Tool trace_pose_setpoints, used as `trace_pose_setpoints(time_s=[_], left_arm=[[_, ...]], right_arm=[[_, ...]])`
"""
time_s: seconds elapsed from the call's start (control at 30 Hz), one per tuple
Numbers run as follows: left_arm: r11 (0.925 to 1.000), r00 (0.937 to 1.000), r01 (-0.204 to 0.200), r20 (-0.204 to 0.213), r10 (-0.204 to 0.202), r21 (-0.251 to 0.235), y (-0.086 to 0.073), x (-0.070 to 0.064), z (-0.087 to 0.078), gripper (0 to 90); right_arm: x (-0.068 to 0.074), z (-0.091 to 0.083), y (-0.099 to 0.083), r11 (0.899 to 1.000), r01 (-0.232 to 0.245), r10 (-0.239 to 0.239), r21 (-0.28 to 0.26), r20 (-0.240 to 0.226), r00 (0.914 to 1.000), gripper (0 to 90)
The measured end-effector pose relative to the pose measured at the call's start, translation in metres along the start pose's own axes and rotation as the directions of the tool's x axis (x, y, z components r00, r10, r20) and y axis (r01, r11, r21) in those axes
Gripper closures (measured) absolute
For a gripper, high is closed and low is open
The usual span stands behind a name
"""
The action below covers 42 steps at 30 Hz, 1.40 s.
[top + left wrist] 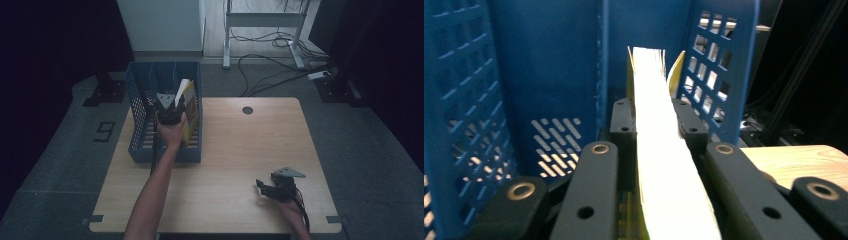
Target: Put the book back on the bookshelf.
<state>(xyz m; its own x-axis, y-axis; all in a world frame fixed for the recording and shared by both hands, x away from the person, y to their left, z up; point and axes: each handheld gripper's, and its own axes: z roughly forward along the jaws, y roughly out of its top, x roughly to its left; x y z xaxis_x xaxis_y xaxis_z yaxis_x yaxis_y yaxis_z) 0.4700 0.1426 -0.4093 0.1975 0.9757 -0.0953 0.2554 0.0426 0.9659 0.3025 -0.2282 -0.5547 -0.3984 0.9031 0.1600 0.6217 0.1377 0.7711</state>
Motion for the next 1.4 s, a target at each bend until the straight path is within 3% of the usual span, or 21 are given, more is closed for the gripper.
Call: trace_pose_setpoints(time_s=[0.13,0.27,0.47,0.7,0.8,1.03,1.4], left_arm=[[0.9998,0.9998,0.019,-0.003,-0.019,-0.009,0.003,-0.001,0.005,75.8],[0.9997,0.9994,-0.014,-0.032,0.014,-0.021,0.003,-0.004,0.01,75.8],[0.9991,0.9984,0.025,-0.051,-0.026,-0.033,0.002,0.001,0.014,75.7],[0.9991,0.9987,-0.011,-0.051,0.009,-0.041,-0.001,-0.001,0.015,75.1],[0.999,0.9993,0.013,-0.035,-0.015,-0.041,-0.003,0.002,0.012,70.9],[0.9993,0.9992,0.004,-0.04,-0.005,-0.037,-0.004,0.004,0.002,58.7],[0.9993,0.9993,0.031,-0.022,-0.031,-0.023,-0.01,0.014,-0.013,53.4]], right_arm=[[-0.001,0.0,0.0,1.0,-0.004,0.004,-0.001,-0.003,1.0,28.5],[-0.001,0.0,0.0,1.0,-0.004,0.004,-0.001,-0.003,1.0,28.5],[-0.001,0.0,0.0,1.0,-0.004,0.004,-0.001,-0.003,1.0,28.5],[0.0,0.0,0.0,1.0,0.003,-0.003,0.001,0.002,1.0,28.5],[0.001,0.0,0.0,1.0,0.004,-0.004,0.001,0.006,1.0,28.5],[0.001,0.0,0.0,1.0,0.003,-0.003,0.001,0.006,1.0,28.5],[0.001,-0.001,-0.001,1.0,0.008,-0.008,0.004,0.01,0.9999,28.4]])
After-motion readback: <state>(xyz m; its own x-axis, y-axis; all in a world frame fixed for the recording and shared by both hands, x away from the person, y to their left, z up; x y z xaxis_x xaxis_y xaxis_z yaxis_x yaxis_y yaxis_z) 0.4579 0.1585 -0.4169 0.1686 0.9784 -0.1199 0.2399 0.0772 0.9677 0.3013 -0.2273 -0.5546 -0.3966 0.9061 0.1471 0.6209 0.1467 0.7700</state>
